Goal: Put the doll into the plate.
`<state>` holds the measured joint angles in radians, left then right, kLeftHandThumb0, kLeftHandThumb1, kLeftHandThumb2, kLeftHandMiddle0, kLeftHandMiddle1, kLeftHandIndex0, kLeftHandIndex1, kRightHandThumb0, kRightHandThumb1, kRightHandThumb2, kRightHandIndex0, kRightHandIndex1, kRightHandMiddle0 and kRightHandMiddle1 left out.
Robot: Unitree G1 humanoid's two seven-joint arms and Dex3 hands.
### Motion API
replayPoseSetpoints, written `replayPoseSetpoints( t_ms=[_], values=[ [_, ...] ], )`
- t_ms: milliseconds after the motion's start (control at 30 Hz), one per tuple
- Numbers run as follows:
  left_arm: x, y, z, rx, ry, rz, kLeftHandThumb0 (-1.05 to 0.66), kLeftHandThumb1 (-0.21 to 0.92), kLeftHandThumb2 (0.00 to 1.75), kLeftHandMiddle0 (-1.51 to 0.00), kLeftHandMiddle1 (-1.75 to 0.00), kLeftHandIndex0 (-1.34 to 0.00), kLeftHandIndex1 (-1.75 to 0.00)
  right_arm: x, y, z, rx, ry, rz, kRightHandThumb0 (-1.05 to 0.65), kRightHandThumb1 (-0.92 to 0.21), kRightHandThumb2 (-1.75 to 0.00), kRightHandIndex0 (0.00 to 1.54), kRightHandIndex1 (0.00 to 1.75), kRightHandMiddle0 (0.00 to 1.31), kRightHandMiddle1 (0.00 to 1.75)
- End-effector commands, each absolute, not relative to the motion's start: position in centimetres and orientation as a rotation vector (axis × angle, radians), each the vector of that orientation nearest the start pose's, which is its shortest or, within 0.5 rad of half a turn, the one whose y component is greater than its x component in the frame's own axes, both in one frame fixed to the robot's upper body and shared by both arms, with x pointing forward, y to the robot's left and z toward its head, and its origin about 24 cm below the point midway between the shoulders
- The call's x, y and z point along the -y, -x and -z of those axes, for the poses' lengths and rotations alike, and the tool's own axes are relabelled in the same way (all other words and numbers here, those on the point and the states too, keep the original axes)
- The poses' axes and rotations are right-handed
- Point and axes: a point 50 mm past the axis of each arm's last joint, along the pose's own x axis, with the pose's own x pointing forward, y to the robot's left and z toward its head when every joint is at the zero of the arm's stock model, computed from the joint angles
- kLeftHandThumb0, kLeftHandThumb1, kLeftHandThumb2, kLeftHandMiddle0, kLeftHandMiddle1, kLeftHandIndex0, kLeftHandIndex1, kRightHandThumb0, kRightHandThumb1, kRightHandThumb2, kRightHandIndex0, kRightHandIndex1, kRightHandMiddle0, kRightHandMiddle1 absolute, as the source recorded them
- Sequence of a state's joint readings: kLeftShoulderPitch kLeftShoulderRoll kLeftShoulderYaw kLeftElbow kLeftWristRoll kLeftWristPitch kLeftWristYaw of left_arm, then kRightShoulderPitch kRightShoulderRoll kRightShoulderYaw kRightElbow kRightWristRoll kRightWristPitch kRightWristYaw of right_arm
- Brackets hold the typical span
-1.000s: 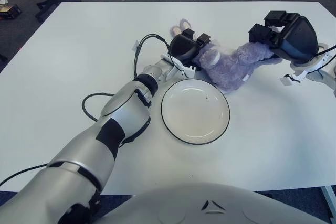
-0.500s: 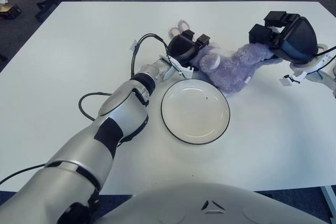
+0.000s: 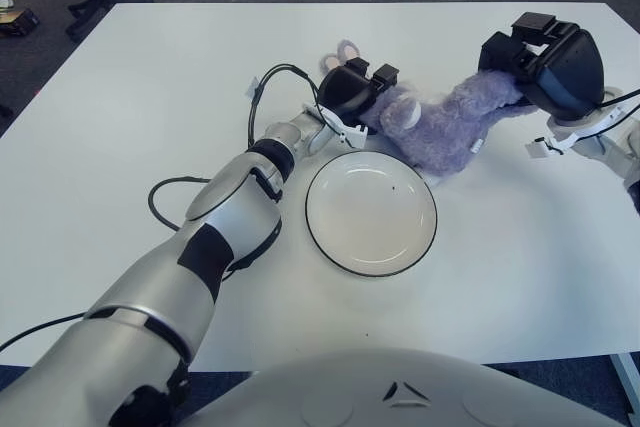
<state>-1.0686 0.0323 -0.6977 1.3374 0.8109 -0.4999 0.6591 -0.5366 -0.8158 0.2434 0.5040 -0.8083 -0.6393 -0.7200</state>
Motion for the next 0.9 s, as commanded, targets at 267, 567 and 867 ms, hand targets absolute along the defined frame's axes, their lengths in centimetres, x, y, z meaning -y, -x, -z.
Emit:
replayPoseSetpoints(
  t_ms=[267,567,867],
  values=[
    [-2.9,-36.2,-8.2,0.619,-1.180,0.387,-0.48,0.90,0.47,-1.02,-1.75,-0.87,-1.75,25.2,-31.3,-15.6,0.606,1.160,0.123,-0.67,-0.92,-0.67,0.45,0.66,0.24,0.92],
    [-3.0,-36.2,-8.0,0.612,-1.185,0.380,-0.55,0.92,0.51,-1.08,-1.75,-0.95,-1.75,25.7,-30.3,-18.5,0.397,0.899,0.151,-0.73,-0.92,-0.75,0.59,0.24,0.26,0.73],
    [-3.1,-36.2,-8.0,0.603,-1.181,0.364,-0.52,0.92,0.50,-1.10,-1.75,-0.97,-1.75,27.0,-29.7,-20.5,0.394,0.658,0.213,-0.75,-0.92,-0.84,0.63,0.06,0.28,0.69]
  ],
)
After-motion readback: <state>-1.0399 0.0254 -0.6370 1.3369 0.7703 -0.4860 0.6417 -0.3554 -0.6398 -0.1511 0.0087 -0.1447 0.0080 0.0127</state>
